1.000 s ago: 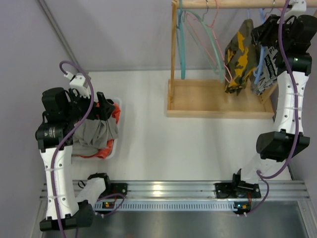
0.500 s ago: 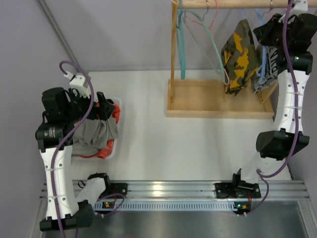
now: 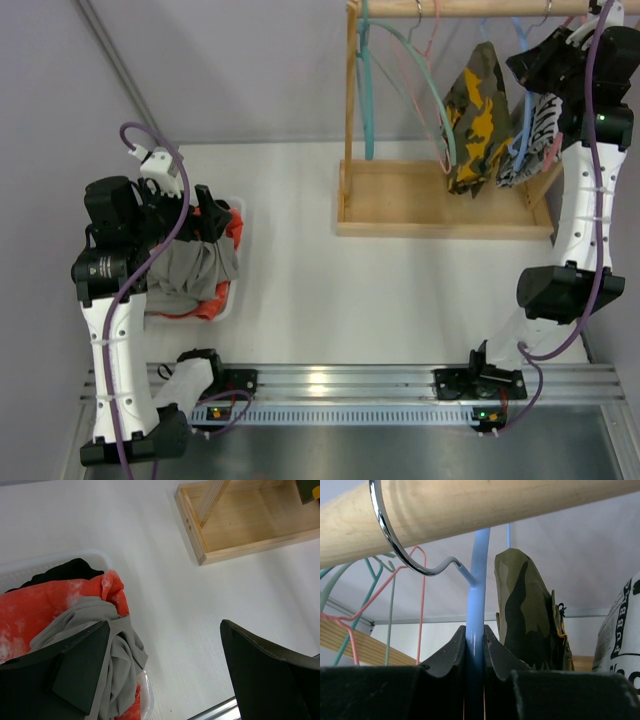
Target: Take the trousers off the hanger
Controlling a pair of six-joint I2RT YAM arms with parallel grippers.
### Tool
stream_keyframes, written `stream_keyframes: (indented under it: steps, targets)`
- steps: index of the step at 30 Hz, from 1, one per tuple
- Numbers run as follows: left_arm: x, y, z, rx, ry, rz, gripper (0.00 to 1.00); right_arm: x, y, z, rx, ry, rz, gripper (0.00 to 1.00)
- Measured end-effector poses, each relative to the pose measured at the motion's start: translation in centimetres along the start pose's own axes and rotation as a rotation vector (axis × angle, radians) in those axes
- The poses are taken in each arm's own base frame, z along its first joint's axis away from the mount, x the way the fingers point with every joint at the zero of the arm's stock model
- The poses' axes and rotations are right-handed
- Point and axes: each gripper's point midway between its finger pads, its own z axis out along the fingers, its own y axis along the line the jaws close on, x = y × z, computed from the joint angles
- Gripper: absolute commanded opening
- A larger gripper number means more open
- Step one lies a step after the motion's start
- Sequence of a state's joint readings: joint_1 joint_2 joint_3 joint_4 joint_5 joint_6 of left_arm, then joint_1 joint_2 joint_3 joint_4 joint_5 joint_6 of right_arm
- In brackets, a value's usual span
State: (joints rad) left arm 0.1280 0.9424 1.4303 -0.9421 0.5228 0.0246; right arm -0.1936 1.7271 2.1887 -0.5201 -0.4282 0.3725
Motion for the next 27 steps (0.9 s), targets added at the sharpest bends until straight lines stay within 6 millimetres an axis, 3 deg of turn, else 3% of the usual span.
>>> stream_keyframes:
  steps: [17,21,27]
  targets:
    - [-0.3,0.0,0.1,0.000,-0.011,0.002,0.98,-3.0,2.9,-2.5,-0.049,-0.073,-0.004,0.00]
    - [-0.7,0.1,0.1,-0.001,-0.027,0.016,0.98,-2.3,3.0,-3.3,-0.045,-0.061,0.002,0.00]
    - [-0.7,0.1,0.2,0.006,-0.082,0.086,0.98,0.4,3.9,-6.6,-0.041,-0.006,0.027,0.00]
